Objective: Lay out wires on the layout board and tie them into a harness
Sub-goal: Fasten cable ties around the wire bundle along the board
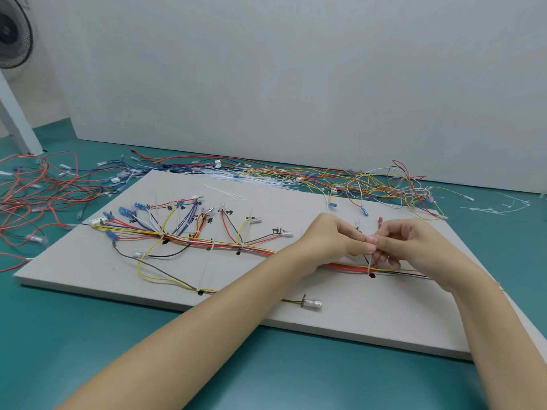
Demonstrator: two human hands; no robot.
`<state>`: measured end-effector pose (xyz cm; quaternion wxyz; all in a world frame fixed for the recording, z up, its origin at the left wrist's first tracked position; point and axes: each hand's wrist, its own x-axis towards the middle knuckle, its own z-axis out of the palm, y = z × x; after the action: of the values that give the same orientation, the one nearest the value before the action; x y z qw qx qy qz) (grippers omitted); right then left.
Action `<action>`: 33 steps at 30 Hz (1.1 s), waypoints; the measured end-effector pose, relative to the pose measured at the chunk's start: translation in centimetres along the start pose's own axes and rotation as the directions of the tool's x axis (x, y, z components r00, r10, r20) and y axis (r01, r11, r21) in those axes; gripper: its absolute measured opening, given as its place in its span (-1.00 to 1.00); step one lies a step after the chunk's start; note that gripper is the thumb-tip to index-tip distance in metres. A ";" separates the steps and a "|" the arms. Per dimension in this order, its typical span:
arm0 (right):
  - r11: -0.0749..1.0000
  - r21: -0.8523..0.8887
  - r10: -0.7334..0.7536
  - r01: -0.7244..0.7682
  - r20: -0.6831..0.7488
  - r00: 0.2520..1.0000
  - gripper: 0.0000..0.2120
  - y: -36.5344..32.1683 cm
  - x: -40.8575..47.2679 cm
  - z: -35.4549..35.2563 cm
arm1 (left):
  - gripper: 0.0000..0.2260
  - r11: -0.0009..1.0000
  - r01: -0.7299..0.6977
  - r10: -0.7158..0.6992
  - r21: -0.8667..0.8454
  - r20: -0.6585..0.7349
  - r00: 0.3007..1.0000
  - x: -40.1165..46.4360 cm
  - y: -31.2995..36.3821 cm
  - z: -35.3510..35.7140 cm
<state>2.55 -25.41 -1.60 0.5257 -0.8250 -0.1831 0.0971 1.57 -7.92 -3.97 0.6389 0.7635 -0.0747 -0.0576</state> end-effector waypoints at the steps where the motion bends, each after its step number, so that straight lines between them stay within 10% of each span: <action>1: 1.000 -0.001 -0.007 0.007 -0.002 1.000 -0.82 0.0 0.0 0.1 | -0.82 1.000 0.023 -0.023 -0.006 0.008 1.000 0.0 0.1 -0.2; 21: 0.996 -0.009 0.083 -0.084 -0.060 0.995 -0.77 -0.9 -0.1 1.3 | -0.93 0.980 0.171 -0.172 0.104 -0.005 0.985 -0.3 1.6 -0.1; 33: 0.974 0.214 -0.041 0.071 -0.141 0.989 -0.78 -1.6 -0.2 1.5 | -0.95 0.909 -0.073 0.055 0.410 0.055 0.997 -1.5 1.2 0.6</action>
<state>1.56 -23.67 -0.80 0.6267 -0.7616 -0.1584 0.0455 -0.02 -8.47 -2.87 0.4635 0.8767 -0.1237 -0.0355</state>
